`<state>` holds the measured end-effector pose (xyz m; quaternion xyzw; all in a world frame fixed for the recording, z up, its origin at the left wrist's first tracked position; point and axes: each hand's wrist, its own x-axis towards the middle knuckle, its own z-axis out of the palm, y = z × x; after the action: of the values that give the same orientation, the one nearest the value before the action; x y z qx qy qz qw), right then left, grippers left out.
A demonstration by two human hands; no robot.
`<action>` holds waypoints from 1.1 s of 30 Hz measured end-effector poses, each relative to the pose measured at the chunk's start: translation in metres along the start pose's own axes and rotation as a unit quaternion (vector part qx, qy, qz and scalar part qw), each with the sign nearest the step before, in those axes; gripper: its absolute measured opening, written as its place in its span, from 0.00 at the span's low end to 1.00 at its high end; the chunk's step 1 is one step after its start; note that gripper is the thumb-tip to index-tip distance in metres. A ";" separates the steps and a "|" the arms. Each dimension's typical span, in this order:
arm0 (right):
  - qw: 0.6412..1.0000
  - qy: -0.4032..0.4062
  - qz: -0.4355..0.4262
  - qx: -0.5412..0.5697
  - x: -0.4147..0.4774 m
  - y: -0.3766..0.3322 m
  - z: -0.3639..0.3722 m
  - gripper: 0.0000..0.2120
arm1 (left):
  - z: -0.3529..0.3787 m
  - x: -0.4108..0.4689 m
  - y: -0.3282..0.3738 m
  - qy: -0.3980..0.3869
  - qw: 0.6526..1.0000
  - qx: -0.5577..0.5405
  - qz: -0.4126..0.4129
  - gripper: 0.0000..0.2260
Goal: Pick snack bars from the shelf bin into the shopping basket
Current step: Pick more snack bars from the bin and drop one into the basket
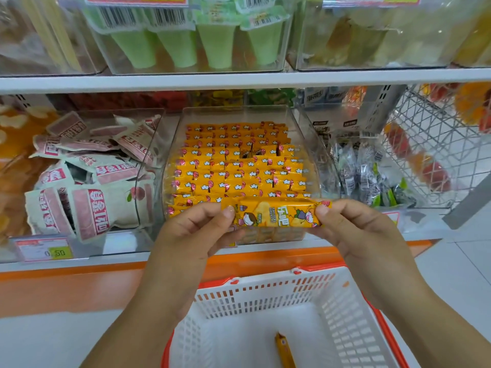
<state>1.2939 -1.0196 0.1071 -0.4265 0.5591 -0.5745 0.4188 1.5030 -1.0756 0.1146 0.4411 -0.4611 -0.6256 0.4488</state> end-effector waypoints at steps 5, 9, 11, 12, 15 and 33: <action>0.996 0.029 -0.037 0.072 0.000 -0.002 0.009 0.20 | 0.006 -0.001 -0.001 0.027 0.999 -0.019 0.026 0.10; 0.997 0.034 -0.048 0.043 -0.003 -0.007 0.012 0.06 | 0.004 -0.003 0.000 0.037 0.997 -0.001 0.061 0.08; 0.998 0.027 -0.048 0.028 -0.004 -0.006 0.012 0.05 | 0.002 -0.003 0.001 0.041 0.998 -0.006 0.057 0.08; 0.998 0.013 -0.050 0.025 -0.004 -0.004 0.011 0.07 | 0.001 -0.003 0.002 0.035 0.998 -0.008 0.051 0.09; 0.998 -0.037 -0.041 0.032 -0.003 -0.001 0.007 0.21 | -0.002 -0.002 0.003 0.016 0.999 0.006 0.035 0.12; 0.982 -0.096 0.041 0.156 0.002 -0.010 0.004 0.24 | -0.012 -0.001 0.009 -0.035 0.998 -0.049 0.018 0.16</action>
<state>1.2970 -1.0219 0.1177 -0.3860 0.4367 -0.5936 0.5550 1.5159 -1.0780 0.1211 0.3883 -0.4531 -0.6543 0.4646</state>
